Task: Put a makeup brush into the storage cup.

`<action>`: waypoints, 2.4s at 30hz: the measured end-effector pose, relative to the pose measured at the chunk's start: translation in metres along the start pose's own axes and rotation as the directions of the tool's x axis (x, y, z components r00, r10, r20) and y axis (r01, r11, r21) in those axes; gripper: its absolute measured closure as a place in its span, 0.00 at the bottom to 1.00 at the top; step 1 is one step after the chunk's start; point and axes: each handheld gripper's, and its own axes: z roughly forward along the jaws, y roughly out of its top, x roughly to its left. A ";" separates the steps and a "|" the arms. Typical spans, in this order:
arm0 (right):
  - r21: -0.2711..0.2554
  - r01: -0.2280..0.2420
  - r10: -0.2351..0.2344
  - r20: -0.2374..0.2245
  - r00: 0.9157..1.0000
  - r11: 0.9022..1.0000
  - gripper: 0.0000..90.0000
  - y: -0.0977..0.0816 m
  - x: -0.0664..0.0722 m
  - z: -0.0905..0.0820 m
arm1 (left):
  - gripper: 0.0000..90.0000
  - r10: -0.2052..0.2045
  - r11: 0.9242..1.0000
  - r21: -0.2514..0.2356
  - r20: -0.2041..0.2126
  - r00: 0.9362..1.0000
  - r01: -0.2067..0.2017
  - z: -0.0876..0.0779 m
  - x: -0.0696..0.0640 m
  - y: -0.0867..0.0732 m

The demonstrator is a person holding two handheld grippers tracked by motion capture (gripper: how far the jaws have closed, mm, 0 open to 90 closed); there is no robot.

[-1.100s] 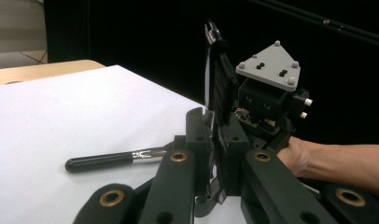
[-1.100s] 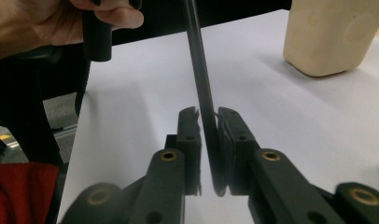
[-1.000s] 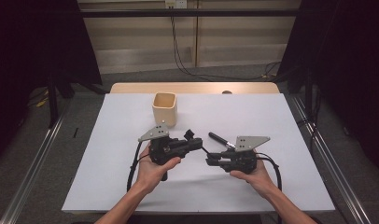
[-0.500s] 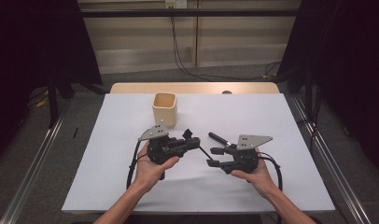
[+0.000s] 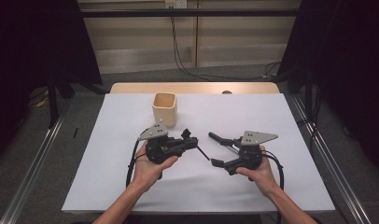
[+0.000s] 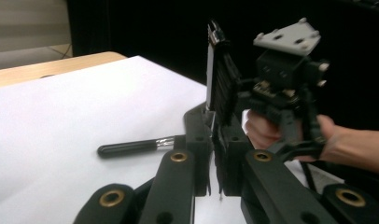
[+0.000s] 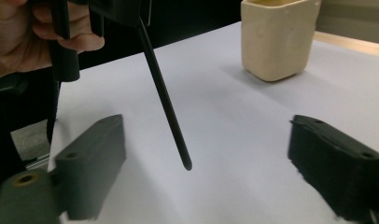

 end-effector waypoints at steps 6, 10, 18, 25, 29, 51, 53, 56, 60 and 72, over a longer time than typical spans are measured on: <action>-0.023 -0.016 0.016 0.029 0.999 1.000 0.02 0.001 -0.004 -0.009 | 0.95 -0.009 1.000 -0.002 -0.014 1.000 0.009 -0.006 0.003 0.001; -0.034 -0.018 0.019 0.047 0.999 0.999 0.01 0.002 -0.005 -0.014 | 0.95 -0.008 1.000 0.011 -0.024 1.000 0.008 -0.009 0.005 0.001; -0.029 -0.023 0.027 0.136 0.990 0.999 0.02 -0.001 -0.004 -0.024 | 0.95 -0.014 1.000 0.026 -0.042 0.999 0.015 -0.017 0.008 -0.001; -0.068 -0.012 0.025 0.191 0.981 0.998 0.02 -0.003 -0.005 -0.038 | 0.95 -0.018 0.999 0.033 -0.071 0.997 0.020 -0.030 0.014 0.004; -0.070 -0.004 0.021 0.239 0.971 0.998 0.02 -0.009 -0.003 -0.046 | 0.95 -0.012 0.999 0.044 -0.087 0.996 0.016 -0.038 0.018 0.007; -0.094 -0.012 0.045 0.365 0.930 0.996 0.01 -0.036 0.003 -0.085 | 0.95 -0.008 0.997 0.079 -0.185 0.983 0.023 -0.074 0.047 0.024; -0.097 -0.013 0.049 0.382 0.923 0.995 0.00 -0.038 0.002 -0.087 | 0.95 -0.013 0.997 0.078 -0.190 0.982 0.028 -0.077 0.050 0.027; -0.117 -0.025 0.068 0.388 0.919 0.993 0.00 -0.041 0.002 -0.090 | 0.95 -0.006 0.996 0.091 -0.204 0.979 0.025 -0.079 0.054 0.031; -0.140 -0.042 0.096 0.403 0.910 0.989 0.00 -0.042 0.003 -0.094 | 0.95 0.001 0.992 0.124 -0.212 0.977 0.026 -0.079 0.059 0.037; -0.132 -0.024 0.074 0.391 0.917 0.991 0.00 -0.045 0.007 -0.094 | 0.95 0.022 0.988 0.153 -0.256 0.966 0.018 -0.089 0.071 0.058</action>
